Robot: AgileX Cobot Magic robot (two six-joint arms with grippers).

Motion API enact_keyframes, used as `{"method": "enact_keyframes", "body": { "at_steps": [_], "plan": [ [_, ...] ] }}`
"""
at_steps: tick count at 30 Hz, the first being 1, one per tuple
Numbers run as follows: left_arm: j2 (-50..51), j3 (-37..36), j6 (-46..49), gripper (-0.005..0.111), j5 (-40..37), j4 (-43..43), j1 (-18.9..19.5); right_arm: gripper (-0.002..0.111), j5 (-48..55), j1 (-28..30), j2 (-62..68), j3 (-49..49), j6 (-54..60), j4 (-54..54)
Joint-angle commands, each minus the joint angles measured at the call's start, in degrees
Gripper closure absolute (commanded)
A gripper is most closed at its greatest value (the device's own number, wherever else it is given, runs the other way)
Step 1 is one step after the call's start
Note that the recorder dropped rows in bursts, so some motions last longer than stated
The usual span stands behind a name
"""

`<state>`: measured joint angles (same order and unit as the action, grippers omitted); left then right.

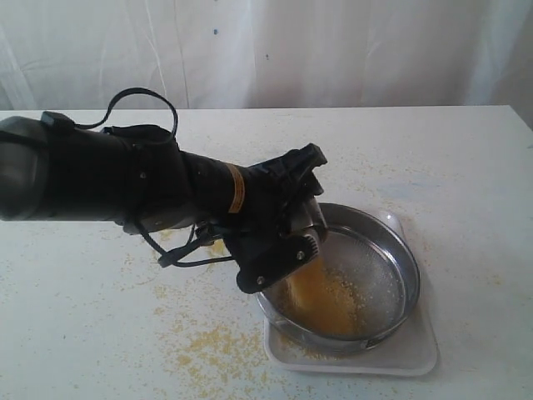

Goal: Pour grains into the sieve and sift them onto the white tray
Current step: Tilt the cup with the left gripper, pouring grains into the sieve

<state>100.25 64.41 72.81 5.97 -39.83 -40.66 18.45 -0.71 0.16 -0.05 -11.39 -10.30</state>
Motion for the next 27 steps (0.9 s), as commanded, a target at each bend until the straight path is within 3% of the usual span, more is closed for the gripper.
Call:
{"method": "enact_keyframes", "body": {
  "at_steps": [1, 17, 27],
  "plan": [
    [-0.84, 0.38, 0.65, 0.107, -0.79, -2.65, -0.63, 0.108, -0.28, -0.41, -0.16, 0.05, -0.02, -0.07],
    [-0.84, 0.38, 12.51, 0.107, 0.23, -2.65, -0.63, 0.108, -0.28, -0.41, -0.16, 0.05, -0.02, -0.07],
    [-0.38, 0.38, 13.15, 0.107, 8.08, 3.58, -0.63, 0.108, -0.28, -0.41, -0.16, 0.05, -0.02, -0.07]
  ]
}}
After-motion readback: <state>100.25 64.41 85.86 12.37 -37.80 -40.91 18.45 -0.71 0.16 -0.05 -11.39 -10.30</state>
